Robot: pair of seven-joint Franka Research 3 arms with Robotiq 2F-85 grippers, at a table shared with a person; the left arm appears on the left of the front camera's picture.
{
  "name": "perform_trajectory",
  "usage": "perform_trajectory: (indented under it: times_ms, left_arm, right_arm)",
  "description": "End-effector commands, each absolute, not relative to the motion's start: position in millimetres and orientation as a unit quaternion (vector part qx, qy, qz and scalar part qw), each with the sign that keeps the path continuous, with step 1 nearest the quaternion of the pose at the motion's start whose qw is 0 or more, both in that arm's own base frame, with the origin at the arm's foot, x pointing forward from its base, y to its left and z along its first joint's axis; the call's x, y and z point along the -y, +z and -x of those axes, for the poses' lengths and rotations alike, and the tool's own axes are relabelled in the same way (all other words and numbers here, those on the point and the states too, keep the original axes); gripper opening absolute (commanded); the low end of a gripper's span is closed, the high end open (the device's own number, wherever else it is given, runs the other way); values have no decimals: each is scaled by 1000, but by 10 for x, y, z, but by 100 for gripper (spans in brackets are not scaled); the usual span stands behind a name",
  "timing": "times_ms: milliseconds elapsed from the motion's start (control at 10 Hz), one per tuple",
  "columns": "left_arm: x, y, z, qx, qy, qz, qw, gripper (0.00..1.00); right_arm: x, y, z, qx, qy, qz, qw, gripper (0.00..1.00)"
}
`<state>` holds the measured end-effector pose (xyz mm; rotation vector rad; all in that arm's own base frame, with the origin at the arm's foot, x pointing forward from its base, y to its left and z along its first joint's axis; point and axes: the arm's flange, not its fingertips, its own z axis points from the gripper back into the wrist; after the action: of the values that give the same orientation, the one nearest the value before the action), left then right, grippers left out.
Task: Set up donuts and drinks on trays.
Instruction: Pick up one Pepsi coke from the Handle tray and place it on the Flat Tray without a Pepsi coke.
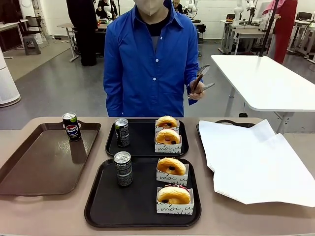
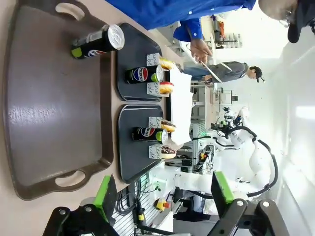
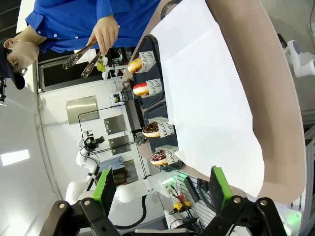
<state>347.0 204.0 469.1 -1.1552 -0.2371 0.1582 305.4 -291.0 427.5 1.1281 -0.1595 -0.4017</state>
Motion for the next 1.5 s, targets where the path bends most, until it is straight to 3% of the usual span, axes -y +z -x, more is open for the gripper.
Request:
perform_trajectory:
  times_ms: [0,1400]
  left_arm:
    - [-2212,4561,-3534,109,63,553,824,100]
    - [-2235,4430,-3501,106,75,548,826,100]
  right_arm:
    - [2898,4267,-3051,79,-183,-536,820,100]
    - [2898,4267,-3051,79,-183,-536,820,100]
